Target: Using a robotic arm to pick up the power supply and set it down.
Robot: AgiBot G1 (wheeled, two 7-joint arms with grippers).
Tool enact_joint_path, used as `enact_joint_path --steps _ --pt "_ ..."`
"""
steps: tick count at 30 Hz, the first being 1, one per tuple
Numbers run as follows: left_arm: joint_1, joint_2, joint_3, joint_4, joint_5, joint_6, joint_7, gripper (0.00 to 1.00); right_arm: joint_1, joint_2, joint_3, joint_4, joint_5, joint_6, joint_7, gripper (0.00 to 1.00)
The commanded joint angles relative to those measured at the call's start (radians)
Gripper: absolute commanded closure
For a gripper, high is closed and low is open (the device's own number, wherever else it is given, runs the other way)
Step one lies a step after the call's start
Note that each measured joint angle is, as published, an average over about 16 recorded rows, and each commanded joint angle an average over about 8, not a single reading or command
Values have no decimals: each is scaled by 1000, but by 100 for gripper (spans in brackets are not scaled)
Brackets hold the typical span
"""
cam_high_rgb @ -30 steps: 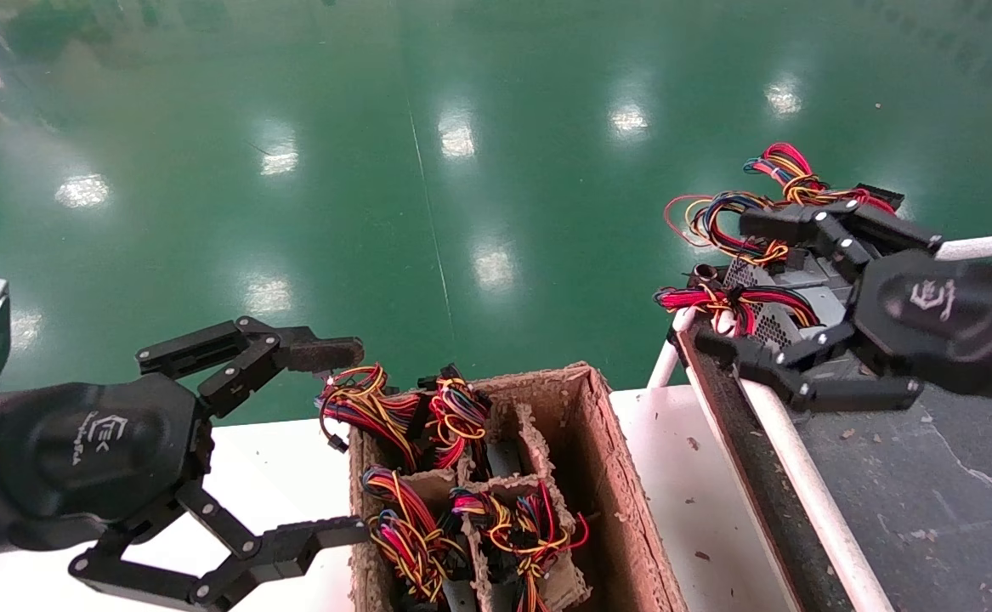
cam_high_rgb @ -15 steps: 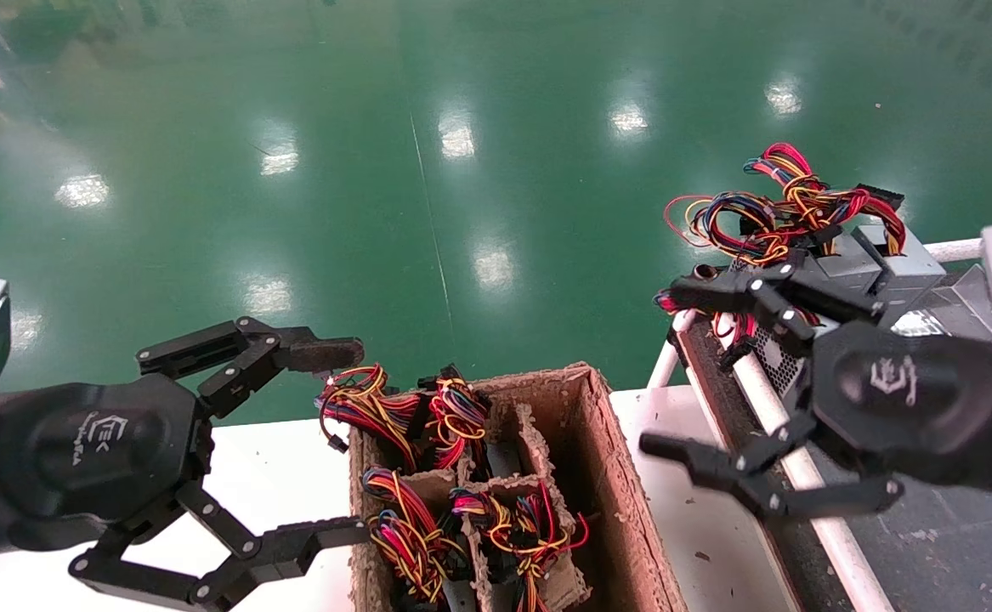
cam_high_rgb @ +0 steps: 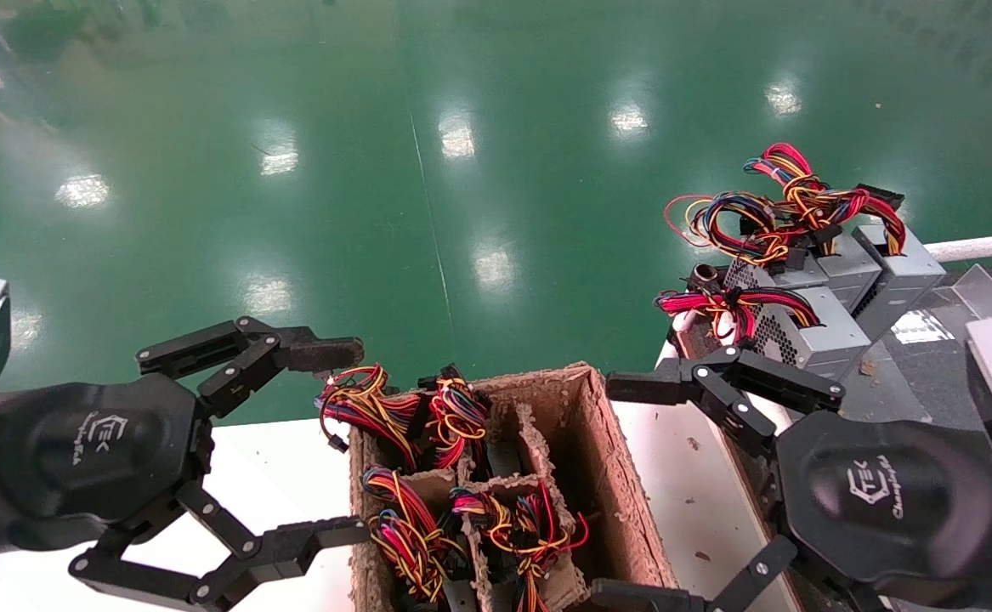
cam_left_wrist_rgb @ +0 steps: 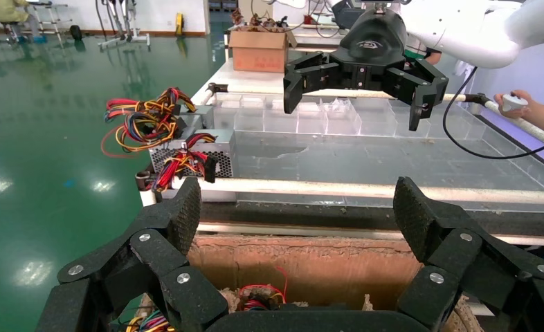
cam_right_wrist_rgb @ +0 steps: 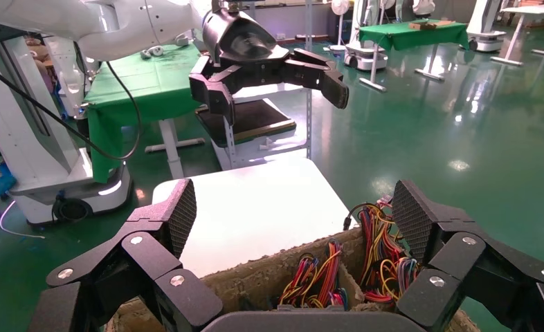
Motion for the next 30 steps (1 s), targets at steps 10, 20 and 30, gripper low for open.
enact_joint_path --steps 10,20,30 --pt "0 0 0 0 0 0 0 0 -3 0 0 4 4 -1 2 0" --pt "0 0 0 0 0 0 0 0 1 0 0 -3 -1 0 0 0" --pt "0 0 0 0 0 0 0 0 3 0 0 -6 -3 1 -1 0"
